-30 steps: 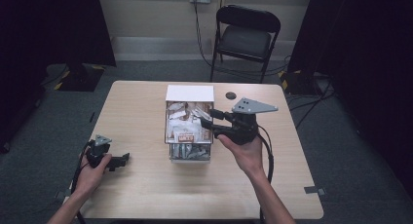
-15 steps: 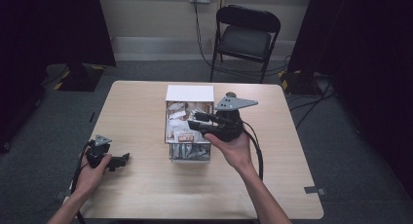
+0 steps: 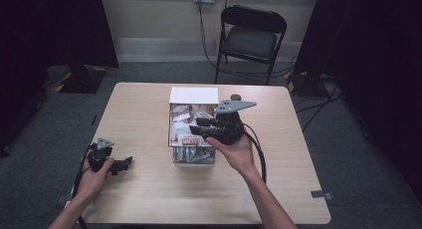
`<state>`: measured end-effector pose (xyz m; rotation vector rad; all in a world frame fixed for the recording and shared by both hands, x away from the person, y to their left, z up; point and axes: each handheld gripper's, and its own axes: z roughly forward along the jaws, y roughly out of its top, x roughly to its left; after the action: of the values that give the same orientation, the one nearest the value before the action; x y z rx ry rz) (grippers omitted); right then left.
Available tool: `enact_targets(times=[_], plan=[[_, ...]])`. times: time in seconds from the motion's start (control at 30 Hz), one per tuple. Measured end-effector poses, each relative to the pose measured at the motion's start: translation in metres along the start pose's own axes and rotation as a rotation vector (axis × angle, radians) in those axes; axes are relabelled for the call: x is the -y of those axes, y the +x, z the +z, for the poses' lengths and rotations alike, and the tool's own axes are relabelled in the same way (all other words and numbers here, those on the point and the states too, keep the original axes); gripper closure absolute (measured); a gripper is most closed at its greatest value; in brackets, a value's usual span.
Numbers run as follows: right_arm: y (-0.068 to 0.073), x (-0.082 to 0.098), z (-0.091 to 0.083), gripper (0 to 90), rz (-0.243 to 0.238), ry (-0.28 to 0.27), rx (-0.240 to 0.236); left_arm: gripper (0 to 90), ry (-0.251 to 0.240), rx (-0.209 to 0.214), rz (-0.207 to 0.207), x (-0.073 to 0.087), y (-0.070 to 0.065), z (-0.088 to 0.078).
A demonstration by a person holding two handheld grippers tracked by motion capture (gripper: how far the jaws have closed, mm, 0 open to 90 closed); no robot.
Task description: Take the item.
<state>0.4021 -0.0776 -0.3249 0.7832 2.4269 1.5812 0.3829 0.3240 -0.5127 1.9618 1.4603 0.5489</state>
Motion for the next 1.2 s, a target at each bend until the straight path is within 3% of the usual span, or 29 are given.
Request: enact_targets(times=[0.13, 0.3, 0.5, 0.67, 0.8, 0.97, 1.2], plan=[[0.003, -0.001, 0.001, 62.6, -0.018, 0.017, 0.004, 0.0, 0.0, 0.0, 0.0, 0.0, 0.0, 0.0], [0.005, -0.003, -0.003, 69.3, -0.061, 0.025, -0.001, 0.0, 0.0, 0.0, 0.0, 0.0, 0.0, 0.0], [0.005, -0.004, -0.006, 73.5, -0.054, 0.015, -0.02, 0.0, 0.0, 0.0, 0.0, 0.0, 0.0, 0.0], [0.005, -0.005, -0.005, 82.0, -0.067, 0.013, -0.045, 0.0, 0.0, 0.0, 0.0, 0.0, 0.0, 0.0], [0.005, -0.005, -0.008, 81.9, -0.06, 0.008, -0.045, 0.0, 0.0, 0.0, 0.0, 0.0, 0.0, 0.0], [0.005, -0.006, -0.009, 77.9, -0.043, -0.006, -0.082, 0.0, 0.0, 0.0, 0.0, 0.0, 0.0, 0.0], [0.006, -0.004, -0.001, 75.0, -0.057, 0.065, -0.09, 0.0, 0.0, 0.0, 0.0, 0.0, 0.0, 0.0]])
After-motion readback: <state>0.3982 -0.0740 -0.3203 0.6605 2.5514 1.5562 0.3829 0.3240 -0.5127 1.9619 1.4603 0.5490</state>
